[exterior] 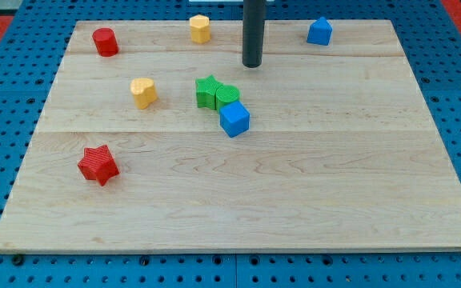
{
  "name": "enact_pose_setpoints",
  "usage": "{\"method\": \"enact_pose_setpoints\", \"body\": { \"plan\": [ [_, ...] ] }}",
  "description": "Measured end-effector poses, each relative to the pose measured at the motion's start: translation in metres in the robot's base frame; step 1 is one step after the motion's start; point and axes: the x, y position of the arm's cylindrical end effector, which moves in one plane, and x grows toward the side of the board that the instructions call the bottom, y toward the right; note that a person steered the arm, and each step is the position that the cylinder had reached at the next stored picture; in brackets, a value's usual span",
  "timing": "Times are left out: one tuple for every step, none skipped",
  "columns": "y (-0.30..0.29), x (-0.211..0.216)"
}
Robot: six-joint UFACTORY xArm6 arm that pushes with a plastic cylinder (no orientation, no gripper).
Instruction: Push the blue cube closer to the red star
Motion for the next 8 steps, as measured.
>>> {"method": "enact_pose_setpoints", "body": {
  "plan": [
    [0.0,0.0],
    [0.0,0.0],
    [0.0,0.0],
    [0.0,0.023],
    [-0.021,0.046],
    [-0.017,0.083],
    [-0.025,0.134],
    [0.034,0.135]
  ]
}}
